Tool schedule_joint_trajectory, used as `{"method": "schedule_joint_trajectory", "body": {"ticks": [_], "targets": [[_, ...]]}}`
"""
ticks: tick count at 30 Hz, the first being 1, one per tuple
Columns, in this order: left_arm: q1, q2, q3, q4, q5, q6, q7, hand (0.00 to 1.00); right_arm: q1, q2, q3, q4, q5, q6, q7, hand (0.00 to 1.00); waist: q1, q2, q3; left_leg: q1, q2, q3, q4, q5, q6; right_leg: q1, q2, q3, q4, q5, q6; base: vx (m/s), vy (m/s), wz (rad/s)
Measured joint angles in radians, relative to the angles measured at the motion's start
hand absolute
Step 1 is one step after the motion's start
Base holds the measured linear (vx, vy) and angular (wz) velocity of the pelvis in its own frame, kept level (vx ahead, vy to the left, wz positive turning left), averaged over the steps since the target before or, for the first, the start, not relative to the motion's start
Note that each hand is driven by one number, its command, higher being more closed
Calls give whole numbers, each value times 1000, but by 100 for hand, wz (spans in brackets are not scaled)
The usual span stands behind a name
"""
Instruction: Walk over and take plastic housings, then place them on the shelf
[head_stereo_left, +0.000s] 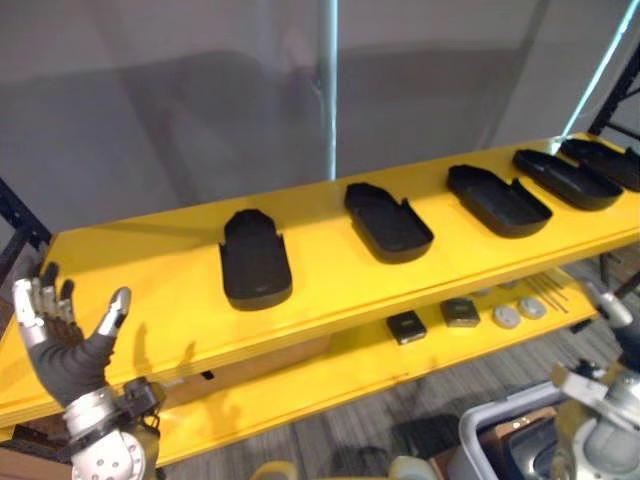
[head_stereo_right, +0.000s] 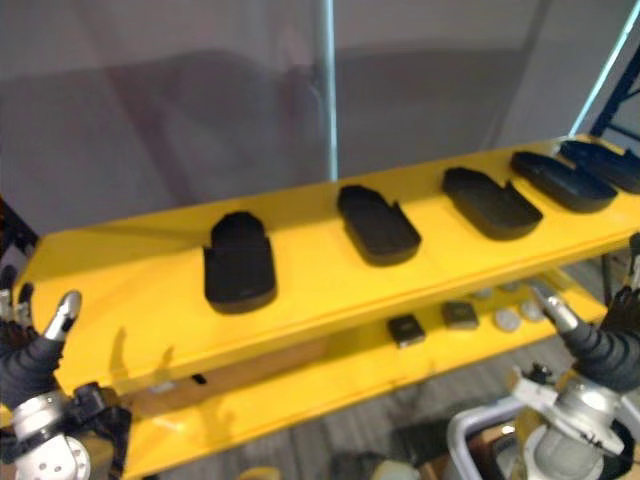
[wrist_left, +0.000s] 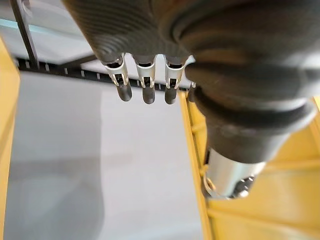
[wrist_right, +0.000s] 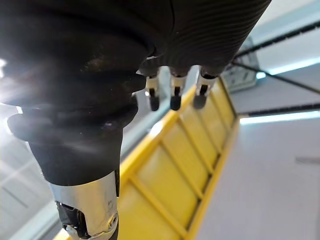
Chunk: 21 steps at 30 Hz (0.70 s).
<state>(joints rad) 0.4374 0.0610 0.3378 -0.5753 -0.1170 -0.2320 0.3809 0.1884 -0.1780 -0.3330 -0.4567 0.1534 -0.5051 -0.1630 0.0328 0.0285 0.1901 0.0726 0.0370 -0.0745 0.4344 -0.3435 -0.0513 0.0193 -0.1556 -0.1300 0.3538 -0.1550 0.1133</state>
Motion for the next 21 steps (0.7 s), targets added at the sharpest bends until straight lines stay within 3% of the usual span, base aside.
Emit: {"method": "schedule_joint_trajectory", "body": {"ticks": [5,7,10,12,15,21], "targets": [[-25,0,47,187,32,107,7,0,-210,-75,179,191,67,58,221,0,38,-11,0,-7,3,-55,-65,41,-7,54,10,-67,-118,47,-7,14,-27,33],[-22,0,53,251,58,111,8,0,-266,-99,236,233,70,91,271,0,66,-16,1,-15,6,-58,-82,51,-10,55,16,-73,-149,64,-8,19,-20,21],[-19,0,91,370,48,104,10,0,-362,-138,338,291,69,163,386,0,79,-37,2,-51,2,-98,-96,69,-13,65,20,-117,-199,99,-5,45,-16,37],[-14,0,135,486,49,82,61,0,-411,-170,421,314,67,237,485,0,117,-56,-2,-56,3,-108,-105,70,-14,74,25,-129,-227,106,-2,70,-11,17],[-1,-1,202,641,18,5,140,0,-440,-207,489,316,75,321,585,0,144,-78,-6,-56,2,-115,-113,70,-14,87,25,-145,-251,107,-2,92,-2,14],[-5,-2,314,812,-124,-112,225,0,-489,-284,559,323,191,409,755,0,161,-111,2,-57,3,-115,-126,70,-14,90,28,-147,-268,111,-3,34,3,1]]}}
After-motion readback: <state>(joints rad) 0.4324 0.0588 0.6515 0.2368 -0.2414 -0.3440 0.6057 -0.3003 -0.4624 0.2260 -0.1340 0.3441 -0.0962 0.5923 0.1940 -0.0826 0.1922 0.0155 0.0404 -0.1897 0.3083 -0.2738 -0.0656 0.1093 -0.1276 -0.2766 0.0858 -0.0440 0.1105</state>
